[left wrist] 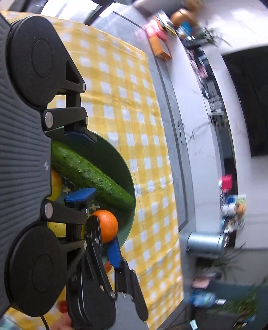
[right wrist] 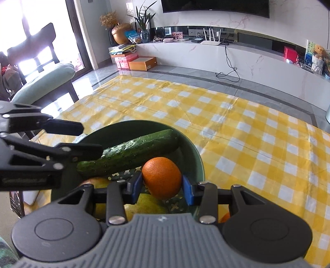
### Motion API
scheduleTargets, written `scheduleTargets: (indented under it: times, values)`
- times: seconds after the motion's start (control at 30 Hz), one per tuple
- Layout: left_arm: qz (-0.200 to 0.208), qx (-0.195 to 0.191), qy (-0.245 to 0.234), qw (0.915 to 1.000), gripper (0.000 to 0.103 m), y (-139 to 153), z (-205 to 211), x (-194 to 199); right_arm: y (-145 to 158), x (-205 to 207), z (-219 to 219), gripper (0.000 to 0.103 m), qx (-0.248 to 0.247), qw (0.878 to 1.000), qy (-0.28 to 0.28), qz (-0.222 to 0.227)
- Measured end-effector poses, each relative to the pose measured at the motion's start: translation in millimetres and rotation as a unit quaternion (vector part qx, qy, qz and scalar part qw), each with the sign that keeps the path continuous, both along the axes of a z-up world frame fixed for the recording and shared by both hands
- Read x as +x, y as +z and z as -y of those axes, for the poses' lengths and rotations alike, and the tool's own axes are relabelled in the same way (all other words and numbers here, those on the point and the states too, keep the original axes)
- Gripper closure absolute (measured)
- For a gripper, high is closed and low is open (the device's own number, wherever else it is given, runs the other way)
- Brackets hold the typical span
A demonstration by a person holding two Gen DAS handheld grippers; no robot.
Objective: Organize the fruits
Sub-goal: 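Open both tools to drop cucumber and orange into the colander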
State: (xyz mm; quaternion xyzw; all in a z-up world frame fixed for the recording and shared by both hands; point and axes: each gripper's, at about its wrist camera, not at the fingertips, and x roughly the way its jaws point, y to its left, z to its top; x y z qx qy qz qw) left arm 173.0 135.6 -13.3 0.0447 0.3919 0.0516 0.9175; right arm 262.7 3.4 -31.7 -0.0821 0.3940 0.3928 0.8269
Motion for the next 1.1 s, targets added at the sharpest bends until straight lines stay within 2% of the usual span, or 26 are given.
scheduleTargets:
  times: [0.13,0.27,0.6,0.87,1.1]
  values:
    - [0.005,-0.016,0.048,0.9987,0.045,-8,1,-10,-9,1,-13,0.064,-0.025,1.0,0.006,0.003]
    - [0.023,-0.047,0.076,0.9958,0.045,-13,-3,-22,-11,0,-21,0.064,-0.042,0.999,0.013,0.018]
    - [0.026,-0.035,0.075,0.9962,0.045,-11,17,-32,-8,-3,-17,0.064,-0.036,0.999,0.009,0.014]
    - [0.043,-0.025,0.063,0.9968,0.044,11,48,-51,28,-30,28,0.062,-0.001,0.999,-0.005,0.049]
    - [0.064,-0.063,0.042,0.995,0.039,38,84,-71,49,-65,95,0.053,0.019,0.995,-0.052,0.082]
